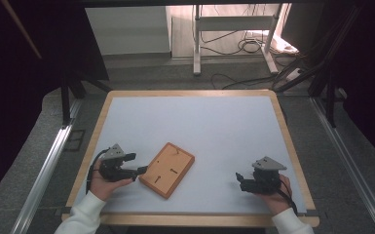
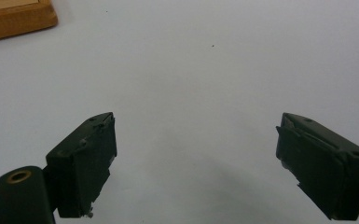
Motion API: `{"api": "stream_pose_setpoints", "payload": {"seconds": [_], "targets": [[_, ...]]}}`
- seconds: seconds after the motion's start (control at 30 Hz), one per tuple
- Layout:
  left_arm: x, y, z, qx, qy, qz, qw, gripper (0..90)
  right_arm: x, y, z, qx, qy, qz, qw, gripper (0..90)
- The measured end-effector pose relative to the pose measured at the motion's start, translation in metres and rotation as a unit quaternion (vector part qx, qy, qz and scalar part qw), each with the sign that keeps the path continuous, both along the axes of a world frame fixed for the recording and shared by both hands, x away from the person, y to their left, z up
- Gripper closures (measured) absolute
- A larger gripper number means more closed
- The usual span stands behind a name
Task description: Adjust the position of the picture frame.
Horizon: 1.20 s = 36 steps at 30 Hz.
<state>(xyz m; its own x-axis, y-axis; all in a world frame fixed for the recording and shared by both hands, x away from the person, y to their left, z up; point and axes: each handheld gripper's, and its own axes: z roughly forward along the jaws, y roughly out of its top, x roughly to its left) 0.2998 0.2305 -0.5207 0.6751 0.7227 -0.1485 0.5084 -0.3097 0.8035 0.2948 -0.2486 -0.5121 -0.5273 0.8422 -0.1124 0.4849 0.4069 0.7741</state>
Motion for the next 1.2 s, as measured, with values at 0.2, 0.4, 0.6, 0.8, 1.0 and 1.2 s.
{"api": "stream_pose_setpoints", "payload": {"seconds": [0.2,0.4,0.6,0.8,1.0,1.2], "targets": [[-0.001,0.0,0.001,0.0,-0.002,-0.001,1.0,25.9,-0.001,-0.001,0.001,0.001,-0.002,-0.001,1.0,12.3],[-0.002,0.0,0.002,-0.003,-0.003,-0.003,1.0,28.5,-0.001,-0.001,0.002,0.001,-0.003,-0.001,1.0,12.5],[-0.002,0.001,0.003,-0.006,-0.003,-0.006,1.0,31.4,0.0,-0.001,0.001,0.0,-0.002,-0.001,1.0,12.7],[-0.003,0.004,0.008,-0.014,-0.003,-0.017,0.9997,47.7,-0.001,0.0,0.001,-0.002,-0.002,0.0,1.0,12.7],[-0.005,0.005,0.012,0.007,0.001,-0.032,0.9995,76.6,-0.001,0.0,0.001,-0.003,-0.001,0.0,1.0,12.8],[-0.005,0.007,0.011,0.008,0.017,-0.038,0.9991,90.0,-0.001,0.0,0.001,-0.004,0.0,0.0,1.0,12.9]]}}
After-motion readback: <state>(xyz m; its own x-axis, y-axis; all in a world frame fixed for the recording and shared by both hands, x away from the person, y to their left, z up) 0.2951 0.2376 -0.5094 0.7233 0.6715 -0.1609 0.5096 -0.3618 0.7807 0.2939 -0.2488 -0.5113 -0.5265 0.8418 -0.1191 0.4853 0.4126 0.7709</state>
